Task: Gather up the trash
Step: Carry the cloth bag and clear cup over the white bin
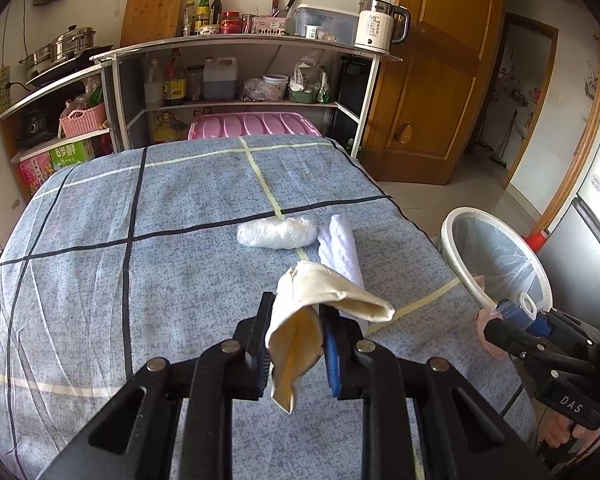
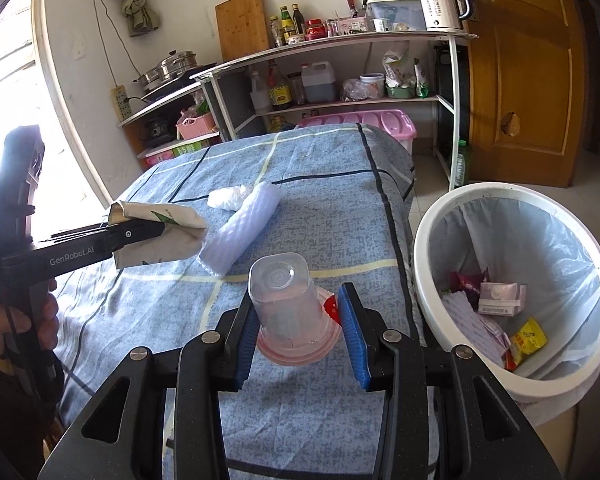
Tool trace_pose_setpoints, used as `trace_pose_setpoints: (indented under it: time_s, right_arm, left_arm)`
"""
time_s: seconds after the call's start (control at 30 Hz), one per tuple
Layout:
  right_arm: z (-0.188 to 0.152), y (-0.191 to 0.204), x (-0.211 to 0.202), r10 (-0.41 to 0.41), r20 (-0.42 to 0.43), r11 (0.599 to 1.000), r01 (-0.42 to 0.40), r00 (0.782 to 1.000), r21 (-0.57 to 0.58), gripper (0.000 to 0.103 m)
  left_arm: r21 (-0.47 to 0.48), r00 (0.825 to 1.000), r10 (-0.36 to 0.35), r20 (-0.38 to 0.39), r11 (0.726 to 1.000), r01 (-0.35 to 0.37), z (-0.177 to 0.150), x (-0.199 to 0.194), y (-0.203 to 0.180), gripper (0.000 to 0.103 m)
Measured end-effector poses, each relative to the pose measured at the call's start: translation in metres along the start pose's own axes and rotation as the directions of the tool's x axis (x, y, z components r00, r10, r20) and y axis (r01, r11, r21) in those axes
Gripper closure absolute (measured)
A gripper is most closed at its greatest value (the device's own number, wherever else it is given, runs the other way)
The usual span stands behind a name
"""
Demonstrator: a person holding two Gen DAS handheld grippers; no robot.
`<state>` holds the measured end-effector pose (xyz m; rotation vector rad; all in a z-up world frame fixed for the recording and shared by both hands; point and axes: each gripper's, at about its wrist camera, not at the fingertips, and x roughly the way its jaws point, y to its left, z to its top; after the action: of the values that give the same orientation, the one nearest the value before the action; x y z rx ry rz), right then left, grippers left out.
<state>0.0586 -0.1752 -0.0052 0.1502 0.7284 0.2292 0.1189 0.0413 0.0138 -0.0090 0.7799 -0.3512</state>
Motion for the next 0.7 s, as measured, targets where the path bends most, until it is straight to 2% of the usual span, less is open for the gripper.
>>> trace_pose_setpoints:
  time_s: [0.3,0.4,0.5,0.7]
  right_arm:
    - [0.009,-0.024,-0.024,-0.047,0.051,0.999,0.045,0.998,0.030,0.063]
    - [0.012,-0.040,-0.031,-0.074,0.064,0.996,0.071,0.995,0.054,0.063]
    - [0.014,-0.056,-0.039,-0.107,0.073,0.993,0.102,0.992,0.066,0.063]
    - [0.015,-0.089,-0.052,-0.173,0.077,0.980,0.164,0.982,0.111,0.063]
  left_arm:
    - [0.006,0.996,-0.053,0.072,0.999,0.053,0.011,-0.023,-0.026,0.080]
    - [0.004,0.991,-0.100,0.088,0.995,0.100,0.017,-0.022,-0.041,0.080]
    - [0.040,0.987,-0.137,0.083,0.990,0.134,0.023,-0.014,-0.064,0.080]
    - [0.075,0.967,-0.249,0.055,0.967,0.244,0.034,0.007,-0.114,0.080]
